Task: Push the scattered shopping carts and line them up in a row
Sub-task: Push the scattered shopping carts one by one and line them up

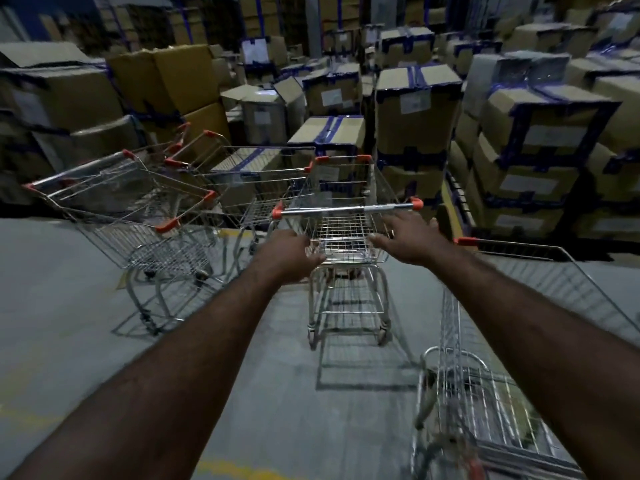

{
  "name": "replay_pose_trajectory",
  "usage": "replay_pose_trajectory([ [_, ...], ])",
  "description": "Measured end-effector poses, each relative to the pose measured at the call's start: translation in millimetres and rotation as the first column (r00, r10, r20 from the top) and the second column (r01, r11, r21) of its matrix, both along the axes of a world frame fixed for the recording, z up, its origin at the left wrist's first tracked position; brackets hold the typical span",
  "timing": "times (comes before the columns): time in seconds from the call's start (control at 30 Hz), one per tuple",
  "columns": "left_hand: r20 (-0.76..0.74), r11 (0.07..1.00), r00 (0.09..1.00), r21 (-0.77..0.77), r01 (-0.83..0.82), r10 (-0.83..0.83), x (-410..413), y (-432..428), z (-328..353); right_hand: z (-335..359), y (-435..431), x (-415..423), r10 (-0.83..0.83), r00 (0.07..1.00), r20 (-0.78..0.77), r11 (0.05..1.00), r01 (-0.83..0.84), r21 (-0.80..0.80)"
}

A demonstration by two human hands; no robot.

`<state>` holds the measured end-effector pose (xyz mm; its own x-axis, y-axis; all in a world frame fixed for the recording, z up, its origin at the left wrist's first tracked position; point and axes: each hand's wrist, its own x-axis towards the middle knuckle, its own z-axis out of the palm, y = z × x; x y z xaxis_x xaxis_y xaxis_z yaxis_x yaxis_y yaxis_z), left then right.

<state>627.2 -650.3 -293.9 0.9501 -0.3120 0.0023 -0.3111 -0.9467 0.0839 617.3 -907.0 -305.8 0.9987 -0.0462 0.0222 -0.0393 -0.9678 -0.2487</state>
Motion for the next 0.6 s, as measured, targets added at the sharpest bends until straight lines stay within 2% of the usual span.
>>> replay_pose_trajectory([
  [0.33, -0.098, 0.999, 0.994, -0.004, 0.038, -0.038, 142, -13, -32, -27, -9, 128, 0.002, 0.998, -0.063, 1.000, -0.003, -0.011],
  [0.53, -0.052, 0.993, 0.991, -0.016, 0.120, -0.120, 255, -23, -52, -50, -11, 220, -0.052, 0.996, -0.070, 0.998, 0.051, -0.023],
  [0.6, -0.077, 0.992, 0.989, 0.005, 0.129, -0.129, 292, -25, -67, -62, -11, 250, -0.075, 0.993, -0.091, 0.997, 0.073, -0.021],
])
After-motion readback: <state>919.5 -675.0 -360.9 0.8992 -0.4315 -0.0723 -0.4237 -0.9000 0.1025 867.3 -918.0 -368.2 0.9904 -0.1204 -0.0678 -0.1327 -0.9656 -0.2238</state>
